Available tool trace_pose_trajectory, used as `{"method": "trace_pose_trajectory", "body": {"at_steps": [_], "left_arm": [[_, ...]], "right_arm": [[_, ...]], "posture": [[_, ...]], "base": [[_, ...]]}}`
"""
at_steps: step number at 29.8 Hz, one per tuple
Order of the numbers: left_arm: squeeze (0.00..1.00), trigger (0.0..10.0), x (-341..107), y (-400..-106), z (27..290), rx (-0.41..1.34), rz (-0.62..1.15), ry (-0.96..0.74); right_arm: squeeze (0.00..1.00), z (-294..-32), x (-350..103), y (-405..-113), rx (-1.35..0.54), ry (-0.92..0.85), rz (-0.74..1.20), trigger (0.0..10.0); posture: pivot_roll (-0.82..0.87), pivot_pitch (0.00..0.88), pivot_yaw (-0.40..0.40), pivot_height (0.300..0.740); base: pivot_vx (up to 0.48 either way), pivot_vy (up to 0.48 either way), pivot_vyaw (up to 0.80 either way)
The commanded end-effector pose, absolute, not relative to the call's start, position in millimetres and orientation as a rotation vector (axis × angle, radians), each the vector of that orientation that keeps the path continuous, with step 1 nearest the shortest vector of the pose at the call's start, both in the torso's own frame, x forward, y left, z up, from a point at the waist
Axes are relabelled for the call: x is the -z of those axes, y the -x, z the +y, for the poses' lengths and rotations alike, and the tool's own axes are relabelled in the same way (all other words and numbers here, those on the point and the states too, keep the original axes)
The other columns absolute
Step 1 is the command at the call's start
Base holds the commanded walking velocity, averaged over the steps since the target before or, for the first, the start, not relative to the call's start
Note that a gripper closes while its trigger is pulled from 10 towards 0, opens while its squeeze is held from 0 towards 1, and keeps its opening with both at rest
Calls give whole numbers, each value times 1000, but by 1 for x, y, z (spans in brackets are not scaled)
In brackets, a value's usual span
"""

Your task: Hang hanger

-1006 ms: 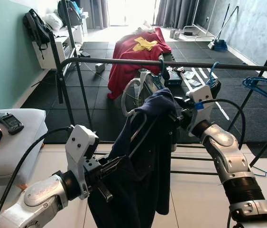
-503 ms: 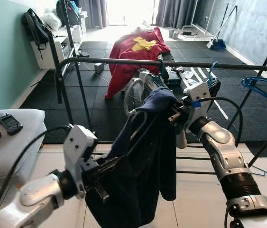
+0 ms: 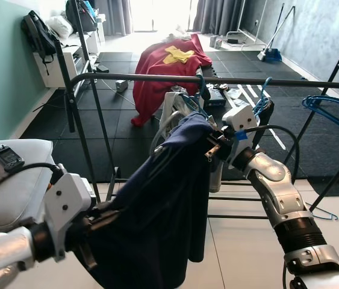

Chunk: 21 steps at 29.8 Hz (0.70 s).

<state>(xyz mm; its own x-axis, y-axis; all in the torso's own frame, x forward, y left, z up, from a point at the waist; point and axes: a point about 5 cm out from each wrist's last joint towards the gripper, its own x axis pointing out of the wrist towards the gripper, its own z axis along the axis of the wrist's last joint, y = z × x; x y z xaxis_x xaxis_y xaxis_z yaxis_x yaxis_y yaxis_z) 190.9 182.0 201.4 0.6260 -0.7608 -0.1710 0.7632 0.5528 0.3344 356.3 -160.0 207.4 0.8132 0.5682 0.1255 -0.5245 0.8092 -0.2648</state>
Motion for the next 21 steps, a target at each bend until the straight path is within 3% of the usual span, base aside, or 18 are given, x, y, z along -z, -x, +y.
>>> {"method": "trace_pose_trajectory", "body": {"at_steps": [1, 5, 10, 13, 15, 21], "left_arm": [[0, 10000, -185, -185, 201, 890, 165, -438], [0, 10000, -190, -198, 196, 816, 98, -433], [0, 10000, -207, -221, 160, 745, -116, -259], [0, 10000, -207, -221, 160, 745, -116, -259], [0, 10000, -203, -223, 145, 775, -122, -239], [0, 10000, -197, -224, 144, 788, -93, -291]], "right_arm": [[0, -233, -223, -362, -229, 141, -197, 0], [0, -221, -212, -360, -327, 133, -144, 0], [0, -179, -183, -339, -693, 110, -7, 0], [0, -179, -183, -339, -693, 110, -7, 0], [0, -168, -182, -329, -830, 46, 11, 0], [0, -162, -184, -323, -900, 8, 16, 0]], "posture": [[-50, 0, -12, 740], [-50, 0, -11, 740], [-47, 0, -7, 740], [-47, 0, -7, 740], [-47, 0, -8, 740], [-47, 0, -6, 740]], "base": [[0, 0, 0], [0, 0, 0], [0, 0, 0], [0, 0, 0], [0, 0, 0], [0, 0, 0]]}}
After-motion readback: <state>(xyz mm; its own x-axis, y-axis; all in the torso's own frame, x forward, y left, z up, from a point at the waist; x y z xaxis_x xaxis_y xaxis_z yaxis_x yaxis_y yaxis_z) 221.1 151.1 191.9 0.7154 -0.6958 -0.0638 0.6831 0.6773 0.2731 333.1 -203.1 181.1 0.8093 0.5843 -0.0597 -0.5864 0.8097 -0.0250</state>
